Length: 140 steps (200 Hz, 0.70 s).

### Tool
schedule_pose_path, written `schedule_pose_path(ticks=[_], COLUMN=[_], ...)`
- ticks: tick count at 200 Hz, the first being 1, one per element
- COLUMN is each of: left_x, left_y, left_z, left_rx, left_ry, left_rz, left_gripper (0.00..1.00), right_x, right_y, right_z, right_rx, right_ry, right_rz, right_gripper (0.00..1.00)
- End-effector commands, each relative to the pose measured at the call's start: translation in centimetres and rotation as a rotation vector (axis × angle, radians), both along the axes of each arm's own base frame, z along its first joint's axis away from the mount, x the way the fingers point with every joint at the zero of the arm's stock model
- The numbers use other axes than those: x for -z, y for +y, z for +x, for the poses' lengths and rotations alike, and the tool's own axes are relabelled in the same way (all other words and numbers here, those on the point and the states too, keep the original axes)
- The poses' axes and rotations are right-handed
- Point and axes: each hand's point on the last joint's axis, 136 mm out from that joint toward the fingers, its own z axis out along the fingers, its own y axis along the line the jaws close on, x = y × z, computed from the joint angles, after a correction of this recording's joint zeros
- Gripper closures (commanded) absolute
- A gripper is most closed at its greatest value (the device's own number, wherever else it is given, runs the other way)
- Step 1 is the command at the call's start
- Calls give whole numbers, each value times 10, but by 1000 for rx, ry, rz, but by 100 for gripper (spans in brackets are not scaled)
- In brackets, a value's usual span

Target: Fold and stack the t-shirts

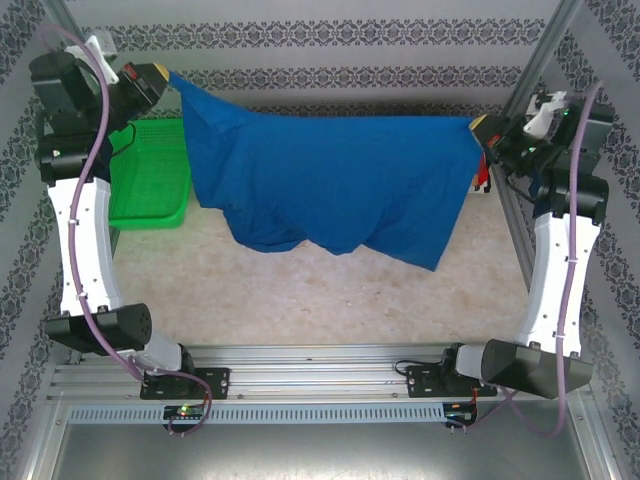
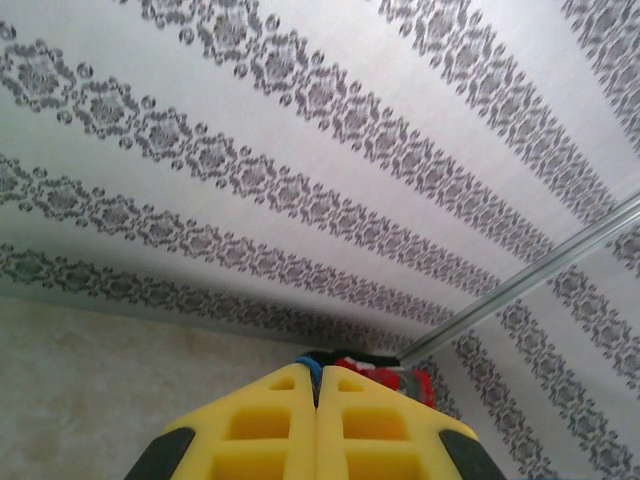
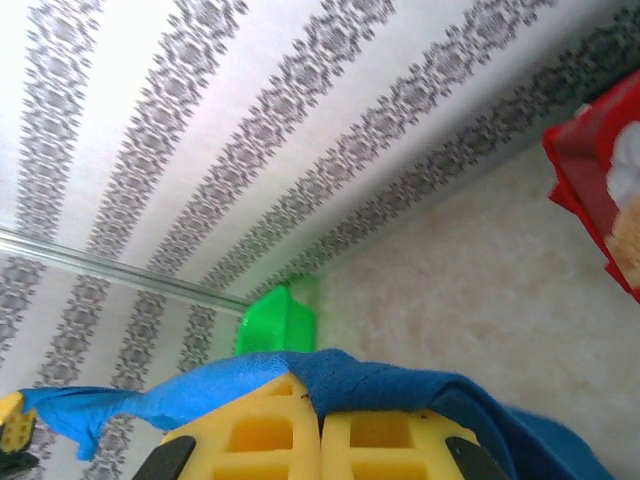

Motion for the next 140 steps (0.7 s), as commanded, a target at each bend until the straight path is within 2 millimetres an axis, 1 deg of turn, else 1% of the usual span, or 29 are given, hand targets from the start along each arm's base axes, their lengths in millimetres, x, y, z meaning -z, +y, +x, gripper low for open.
schedule_pose_path(ticks=[1,23,50,77,85,105,140], left_x=[-37,-71,-110,-142,-149,-159,-176], left_y=[3,2,-1,-7,-8,-7,7], left_z=[-2,-3,-8,-26,-33,-47,-71], left_rx=[6,12,38,68,71,50,-13], left_ry=[-83,-161,-255,-359,-386,-421,-473], left_rz=[-36,-56,-102,-123,-114,-77,-54], left_gripper=[100,100,100,100,100,100,100], right_x=[-40,-69,-108,-138,-147,-167,-193], right_y=[3,8,14,23,26,33,43], right_z=[4,4,-5,-22,-28,-45,-69], right_rx=[-65,-103,-134,-167,-175,-199,-229], right_ry=[-100,-158,-251,-330,-354,-407,-465], right_rz=[73,99,114,124,120,108,98], right_gripper=[100,100,100,100,100,100,100])
